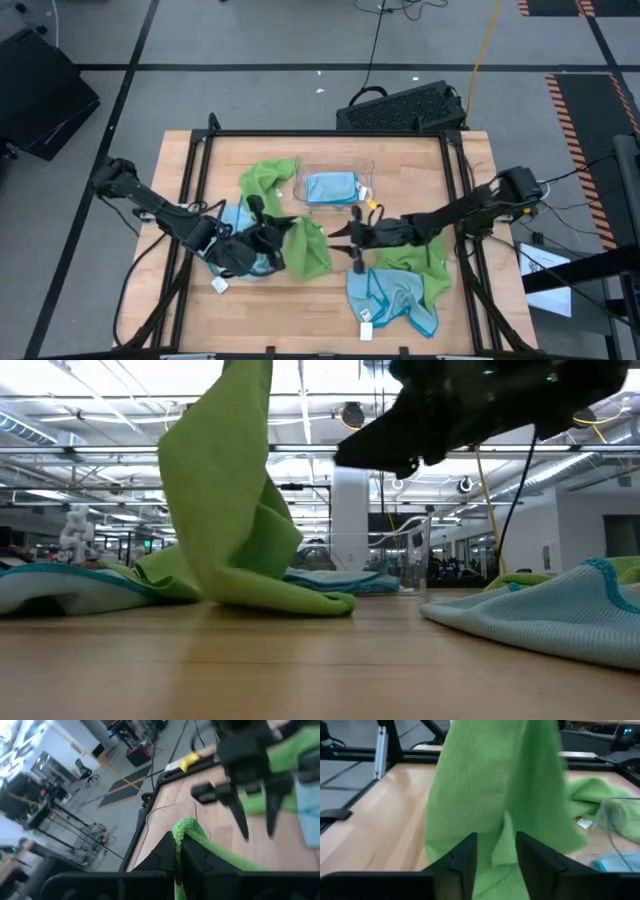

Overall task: Fold microfiber towels
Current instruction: Fold the bottom left green microfiber cloth

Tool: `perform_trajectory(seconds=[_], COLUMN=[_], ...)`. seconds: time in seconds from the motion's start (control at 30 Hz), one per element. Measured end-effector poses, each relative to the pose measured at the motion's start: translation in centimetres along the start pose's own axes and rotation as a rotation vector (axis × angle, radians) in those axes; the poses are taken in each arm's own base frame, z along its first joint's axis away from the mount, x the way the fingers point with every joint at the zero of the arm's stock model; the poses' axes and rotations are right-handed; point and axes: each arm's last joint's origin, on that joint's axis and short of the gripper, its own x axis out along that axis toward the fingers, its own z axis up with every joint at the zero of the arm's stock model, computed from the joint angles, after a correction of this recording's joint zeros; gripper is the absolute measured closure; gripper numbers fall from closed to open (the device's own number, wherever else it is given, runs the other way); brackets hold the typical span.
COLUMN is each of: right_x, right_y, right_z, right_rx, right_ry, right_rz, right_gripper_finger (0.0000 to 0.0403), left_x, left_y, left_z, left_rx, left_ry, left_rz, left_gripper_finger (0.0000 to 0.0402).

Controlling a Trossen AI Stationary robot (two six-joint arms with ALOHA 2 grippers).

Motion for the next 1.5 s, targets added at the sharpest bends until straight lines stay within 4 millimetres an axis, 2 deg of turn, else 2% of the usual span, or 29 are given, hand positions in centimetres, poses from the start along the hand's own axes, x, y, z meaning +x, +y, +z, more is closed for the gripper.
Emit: perform_trajectory(seconds=[0.07, 0.23, 0.4, 0.47, 0.57, 0.67, 0.83, 1.03, 1.23, 1.33, 1.5], right_x=[1.3, 3.3, 4.8, 5.3, 5.6, 5.4, 3.9, 1.6, 1.3, 1.2, 1.7], right_y=[-0.1, -0.2, 0.2, 0.5, 0.7, 0.9, 1.4, 3.0, 4.0, 4.5, 5.4], right_z=[0.1, -1.1, -2.3, -2.7, -2.6, -1.5, 1.8, 4.5, 4.4, 4.0, 2.6], right_rx=[0.001, 0.006, 0.007, 0.011, 0.030, 0.044, 0.043, -0.028, 0.041, 0.101, 0.105], right_ry=[0.002, 0.051, 0.088, 0.092, 0.050, -0.037, -0.188, -0.282, -0.266, -0.223, -0.166], right_rz=[-0.028, -0.048, -0.042, -0.035, -0.027, -0.018, 0.008, 0.054, 0.091, 0.078, 0.058], right_gripper_finger=[0.0249, 0.0209, 0.0203, 0.0205, 0.0208, 0.0207, 0.0199, 0.0193, 0.0193, 0.0193, 0.0204], left_x=[0.0, -0.4, -0.5, -0.3, 0.0, 0.3, 0.9, 1.5, 2.1, 2.2, 2.6], left_y=[-0.1, -1.2, -2.6, -3.1, -3.3, -3.4, -3.5, -3.2, -2.7, -2.9, -3.8], left_z=[-0.1, -0.5, -2.2, -3.2, -3.6, -3.5, -3.2, -3.3, -3.3, -3.3, -2.9], left_rx=[-0.029, -0.059, -0.120, -0.096, -0.095, -0.077, -0.100, -0.164, -0.273, -0.318, -0.336], left_ry=[0.003, 0.004, 0.007, 0.006, -0.018, -0.033, -0.058, -0.041, -0.017, -0.009, -0.065], left_rz=[-0.006, -0.034, -0.054, -0.055, -0.062, -0.141, -0.348, -0.404, -0.388, -0.389, -0.396], left_gripper_finger=[0.0395, 0.0391, 0.0393, 0.0397, 0.0394, 0.0386, 0.0388, 0.0396, 0.0379, 0.0383, 0.0396])
